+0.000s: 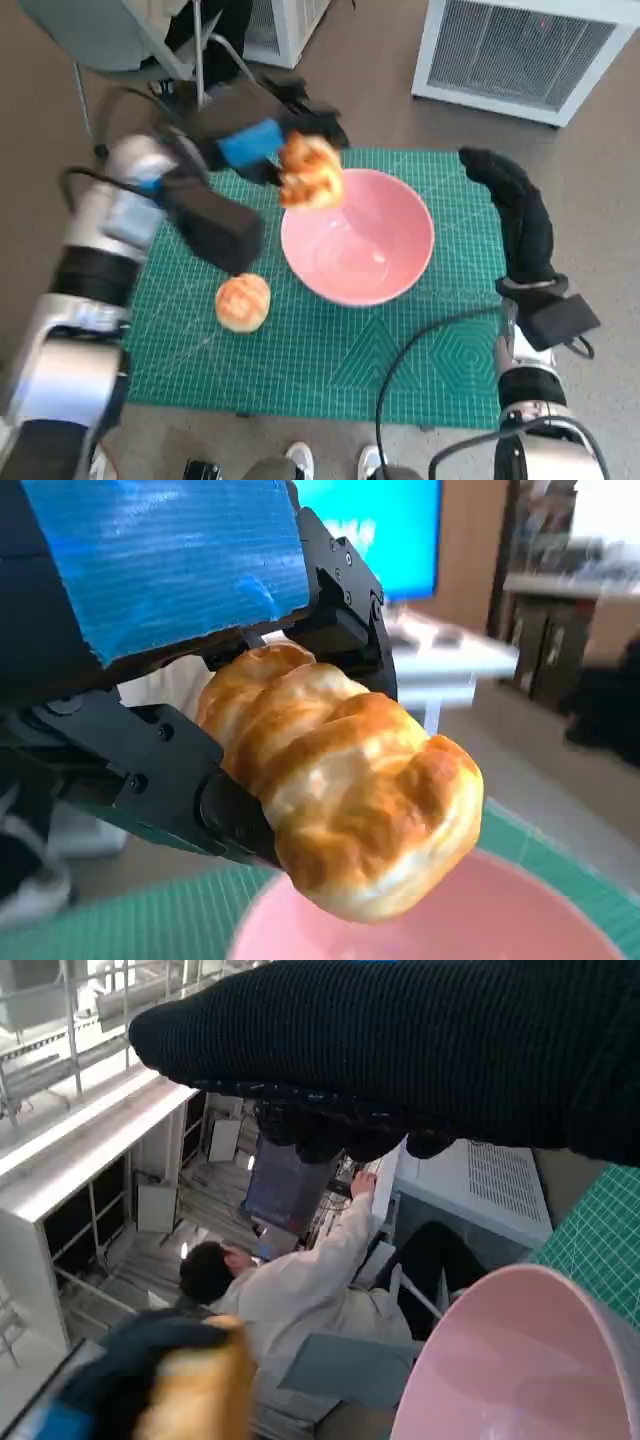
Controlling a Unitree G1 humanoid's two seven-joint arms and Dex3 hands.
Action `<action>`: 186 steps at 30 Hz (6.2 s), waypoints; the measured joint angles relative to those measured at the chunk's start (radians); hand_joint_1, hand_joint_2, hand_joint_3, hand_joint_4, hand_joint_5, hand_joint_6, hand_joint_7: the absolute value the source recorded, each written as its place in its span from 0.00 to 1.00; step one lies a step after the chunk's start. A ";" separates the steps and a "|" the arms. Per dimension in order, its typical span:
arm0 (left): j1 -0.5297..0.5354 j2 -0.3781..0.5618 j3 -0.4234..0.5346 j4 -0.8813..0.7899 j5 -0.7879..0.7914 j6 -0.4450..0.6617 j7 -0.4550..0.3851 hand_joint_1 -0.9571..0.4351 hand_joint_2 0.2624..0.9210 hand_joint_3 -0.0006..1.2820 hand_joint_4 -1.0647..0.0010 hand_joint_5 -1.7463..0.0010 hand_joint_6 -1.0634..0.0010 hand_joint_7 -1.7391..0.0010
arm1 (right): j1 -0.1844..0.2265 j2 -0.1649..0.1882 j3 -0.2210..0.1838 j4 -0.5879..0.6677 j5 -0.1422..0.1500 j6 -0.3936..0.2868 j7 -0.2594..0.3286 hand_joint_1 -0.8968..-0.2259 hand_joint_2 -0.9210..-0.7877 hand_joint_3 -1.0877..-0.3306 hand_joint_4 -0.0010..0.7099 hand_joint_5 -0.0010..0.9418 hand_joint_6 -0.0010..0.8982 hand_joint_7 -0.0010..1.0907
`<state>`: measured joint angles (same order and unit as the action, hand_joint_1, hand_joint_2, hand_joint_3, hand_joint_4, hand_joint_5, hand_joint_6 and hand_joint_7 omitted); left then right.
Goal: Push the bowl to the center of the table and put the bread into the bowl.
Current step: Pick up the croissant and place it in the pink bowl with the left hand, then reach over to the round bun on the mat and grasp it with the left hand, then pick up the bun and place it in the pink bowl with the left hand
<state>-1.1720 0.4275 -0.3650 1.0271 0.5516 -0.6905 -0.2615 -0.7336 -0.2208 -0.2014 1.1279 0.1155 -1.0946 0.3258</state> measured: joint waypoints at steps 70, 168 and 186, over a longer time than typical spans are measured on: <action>0.595 0.249 0.223 -0.728 -0.274 0.236 -0.276 0.50 0.75 0.00 0.90 0.99 0.75 0.98 | 0.026 0.013 -0.026 -0.012 0.038 -0.020 0.038 0.41 0.00 0.35 0.48 0.00 0.36 0.04; 0.673 0.239 0.096 -0.681 -0.208 0.480 -0.415 0.69 0.99 0.02 0.29 0.34 0.35 0.40 | 0.021 0.026 -0.026 -0.015 0.035 0.008 0.051 0.43 0.00 0.33 0.49 0.00 0.35 0.07; 0.623 0.227 0.240 -0.747 -0.360 0.425 -0.402 0.69 0.97 0.01 0.28 0.30 0.27 0.50 | 0.021 0.028 -0.025 -0.012 0.036 0.008 0.050 0.41 0.00 0.34 0.50 0.00 0.35 0.08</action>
<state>-0.5488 0.6544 -0.1252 0.2798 0.1914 -0.2654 -0.6638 -0.7125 -0.1927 -0.2265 1.1164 0.1514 -1.0863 0.3757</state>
